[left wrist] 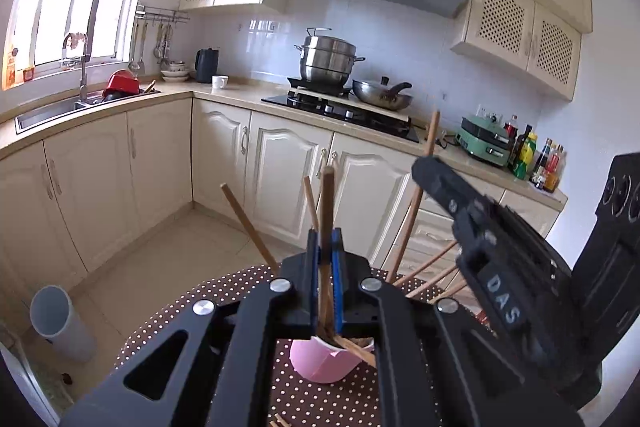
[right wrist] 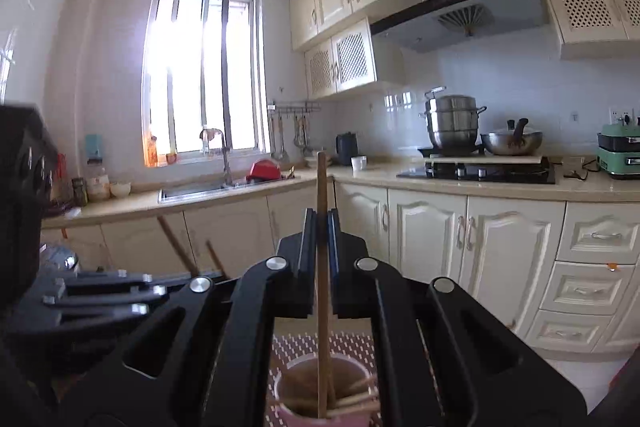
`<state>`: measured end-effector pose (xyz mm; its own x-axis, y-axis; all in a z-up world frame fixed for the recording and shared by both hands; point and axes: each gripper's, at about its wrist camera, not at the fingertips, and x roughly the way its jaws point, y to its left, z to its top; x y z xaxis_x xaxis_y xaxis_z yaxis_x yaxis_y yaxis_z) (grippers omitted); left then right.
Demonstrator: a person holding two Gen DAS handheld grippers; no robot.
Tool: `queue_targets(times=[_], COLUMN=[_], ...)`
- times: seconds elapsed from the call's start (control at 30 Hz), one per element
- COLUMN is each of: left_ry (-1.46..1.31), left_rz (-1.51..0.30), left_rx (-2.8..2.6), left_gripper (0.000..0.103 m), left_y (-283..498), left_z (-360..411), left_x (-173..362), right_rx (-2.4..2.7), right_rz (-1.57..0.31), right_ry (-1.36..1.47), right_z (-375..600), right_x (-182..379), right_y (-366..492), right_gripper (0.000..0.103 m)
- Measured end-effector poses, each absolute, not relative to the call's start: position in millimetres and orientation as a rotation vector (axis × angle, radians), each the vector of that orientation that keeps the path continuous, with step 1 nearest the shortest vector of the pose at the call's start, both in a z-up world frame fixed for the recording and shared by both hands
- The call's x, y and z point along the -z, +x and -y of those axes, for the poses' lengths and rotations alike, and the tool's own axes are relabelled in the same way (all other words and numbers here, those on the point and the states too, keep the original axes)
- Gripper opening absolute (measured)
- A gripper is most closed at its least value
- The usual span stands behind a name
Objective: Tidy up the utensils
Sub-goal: 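Open both grippers to drop the chopsticks into the pink cup, then move both open grippers down to the remaining chopsticks on the table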
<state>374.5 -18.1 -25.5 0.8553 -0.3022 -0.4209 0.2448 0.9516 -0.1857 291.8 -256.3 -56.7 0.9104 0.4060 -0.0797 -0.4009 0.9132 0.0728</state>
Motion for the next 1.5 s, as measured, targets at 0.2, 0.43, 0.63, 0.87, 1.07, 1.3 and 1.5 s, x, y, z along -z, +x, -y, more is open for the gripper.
queue_targets(times=[0.2, 0.43, 0.63, 0.87, 1.07, 1.3, 1.5], left_ry=[-0.166, -0.203, -0.202, -0.184, -0.172, -0.167, -0.222], left_rz=[-0.490, -0.503, -0.466, -0.400, -0.347, -0.410, -0.529], left_rx=[0.293, 0.280, 0.230, 0.186, 0.147, 0.130, 0.133], left_gripper=[0.044, 0.055, 0.065, 0.069, 0.073, 0.074, 0.073], left_y=[372, 357, 325, 282, 244, 219, 221], left_z=[11, -4, -17, -23, -31, -38, -46], left_x=[28, 32, 25, 12, 6, 26, 62], right_rx=[-0.424, -0.427, -0.408, -0.390, -0.354, -0.345, -0.342], right_rz=[-0.148, -0.203, -0.199, -0.167, -0.146, -0.181, -0.255], right_ry=[0.003, -0.009, 0.012, 0.006, 0.002, -0.014, 0.004], right_z=[256, 257, 264, 273, 283, 292, 300], right_x=[69, 81, 75, 60, 53, 58, 79], right_y=[279, 267, 248, 215, 185, 162, 153], right_gripper=[0.006, 0.006, 0.055, 0.056, 0.056, 0.058, 0.058])
